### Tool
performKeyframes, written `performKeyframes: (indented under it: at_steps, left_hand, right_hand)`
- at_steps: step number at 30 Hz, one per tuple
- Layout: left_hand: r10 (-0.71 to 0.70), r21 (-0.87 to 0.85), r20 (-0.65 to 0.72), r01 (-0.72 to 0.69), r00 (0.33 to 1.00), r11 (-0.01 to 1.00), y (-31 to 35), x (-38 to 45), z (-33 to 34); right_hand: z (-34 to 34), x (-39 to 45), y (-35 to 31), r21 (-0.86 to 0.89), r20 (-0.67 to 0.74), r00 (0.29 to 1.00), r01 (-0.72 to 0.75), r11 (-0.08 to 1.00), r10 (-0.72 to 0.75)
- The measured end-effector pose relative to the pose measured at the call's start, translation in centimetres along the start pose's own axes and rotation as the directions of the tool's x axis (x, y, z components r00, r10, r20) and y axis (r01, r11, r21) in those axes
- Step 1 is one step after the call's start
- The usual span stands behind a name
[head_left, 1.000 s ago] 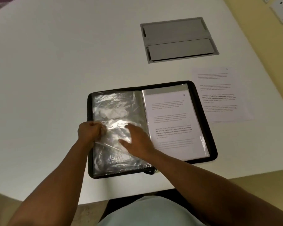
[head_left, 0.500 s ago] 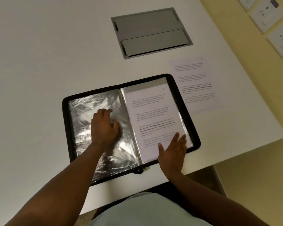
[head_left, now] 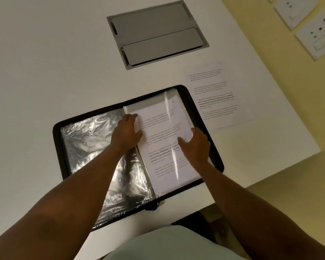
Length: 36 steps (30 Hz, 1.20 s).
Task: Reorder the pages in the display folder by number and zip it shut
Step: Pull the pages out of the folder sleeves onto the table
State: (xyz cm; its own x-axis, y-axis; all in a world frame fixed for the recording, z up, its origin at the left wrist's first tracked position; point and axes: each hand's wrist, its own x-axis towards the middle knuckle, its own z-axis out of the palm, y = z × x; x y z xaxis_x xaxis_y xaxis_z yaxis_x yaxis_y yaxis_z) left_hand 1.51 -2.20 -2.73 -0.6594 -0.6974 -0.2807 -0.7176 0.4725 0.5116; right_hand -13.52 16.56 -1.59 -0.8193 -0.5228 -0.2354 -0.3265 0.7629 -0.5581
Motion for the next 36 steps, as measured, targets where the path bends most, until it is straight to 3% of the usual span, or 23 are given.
performKeyframes:
  at_steps: [8,12,18,26,28,31,33,36]
  left_hand:
    - [-0.083,0.008,0.049,0.083,0.995,0.997,0.4,4.5,-1.3]
    - [-0.067,-0.021,0.025,0.067,0.997,0.997,1.2,6.3,-2.0]
    - [-0.028,-0.092,-0.031,0.025,0.999,0.995,2.4,8.9,-3.0]
    - [-0.021,-0.236,-0.106,-0.004,0.994,0.972,2.2,9.0,-3.5]
    - [-0.018,-0.257,-0.138,-0.019,0.99,0.966,2.1,8.8,-3.4]
    - [0.02,-0.237,-0.158,-0.058,0.987,0.97,2.1,8.5,-3.1]
    - [0.083,-0.164,-0.195,-0.116,0.977,0.98,2.2,8.3,-2.8]
    - [0.236,0.03,-0.323,-0.239,0.917,0.971,2.0,7.8,-2.0]
  right_hand:
    - [-2.4,6.9,-4.4,0.077,0.269,0.963,-0.034,0.996,0.012]
    - [-2.6,8.4,-6.2,0.001,0.228,0.972,0.068,0.998,-0.066]
    - [-4.1,10.0,-6.1,0.03,0.25,0.961,0.116,0.993,-0.12]
    - [-4.3,11.4,-5.4,0.001,0.384,0.923,0.039,0.999,-0.037]
    - [-4.5,11.9,-6.8,-0.035,0.343,0.938,0.068,0.997,-0.052]
    - [-4.4,12.5,-9.8,-0.055,0.095,0.963,0.257,0.965,-0.251]
    - [-3.8,13.0,-12.2,-0.022,0.004,0.903,0.429,0.903,-0.429]
    - [-2.5,13.7,-15.9,0.03,0.146,0.796,0.589,0.807,-0.587]
